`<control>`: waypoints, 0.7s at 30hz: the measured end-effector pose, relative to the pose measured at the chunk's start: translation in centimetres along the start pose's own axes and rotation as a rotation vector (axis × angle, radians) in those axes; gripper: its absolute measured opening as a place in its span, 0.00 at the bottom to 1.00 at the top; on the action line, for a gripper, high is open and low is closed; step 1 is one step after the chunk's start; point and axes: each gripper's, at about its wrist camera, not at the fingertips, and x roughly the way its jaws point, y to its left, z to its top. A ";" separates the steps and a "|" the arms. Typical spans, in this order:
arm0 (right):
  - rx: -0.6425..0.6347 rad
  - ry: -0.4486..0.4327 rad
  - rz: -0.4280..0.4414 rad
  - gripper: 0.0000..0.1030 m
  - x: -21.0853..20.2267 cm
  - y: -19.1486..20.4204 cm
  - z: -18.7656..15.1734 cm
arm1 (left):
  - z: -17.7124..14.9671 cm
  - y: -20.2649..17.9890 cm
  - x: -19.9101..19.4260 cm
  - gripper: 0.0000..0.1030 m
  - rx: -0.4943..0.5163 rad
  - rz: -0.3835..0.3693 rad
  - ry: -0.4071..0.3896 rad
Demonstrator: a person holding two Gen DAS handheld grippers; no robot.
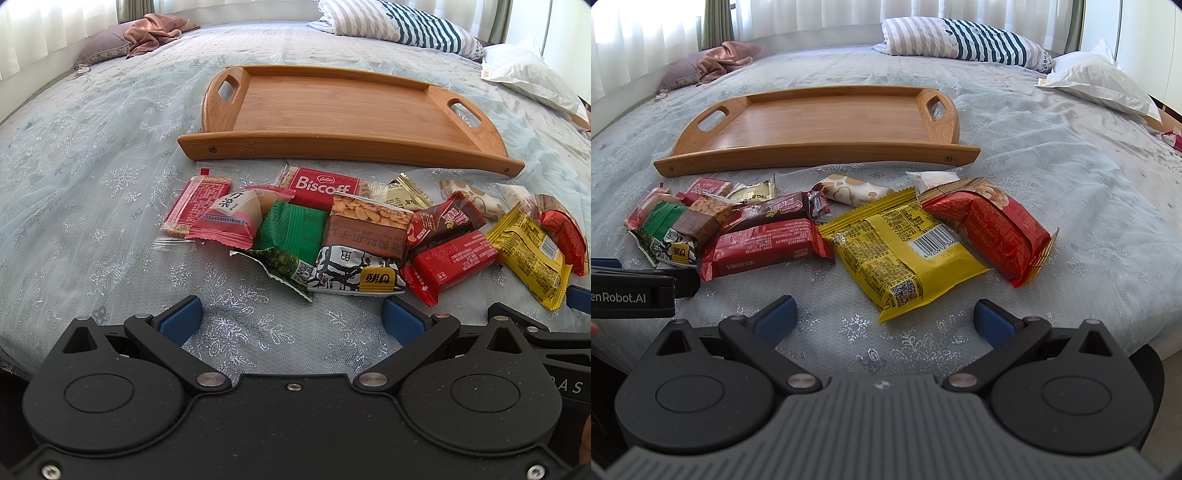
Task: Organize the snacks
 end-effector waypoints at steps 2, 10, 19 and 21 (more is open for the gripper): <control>0.003 0.005 0.000 1.00 0.1 0.0 0.1 | 0.0 0.0 0.0 1.00 0.001 0.001 -0.001; 0.010 0.000 0.010 1.00 0.2 -0.3 0.0 | 0.0 0.0 0.0 1.00 0.005 -0.002 0.002; -0.028 -0.034 0.031 1.00 -0.2 -0.5 -0.4 | -1.1 0.4 -0.8 1.00 0.018 -0.026 -0.092; -0.016 -0.032 0.038 1.00 -0.6 -0.8 -0.2 | -1.2 0.4 -1.5 1.00 0.019 -0.040 -0.117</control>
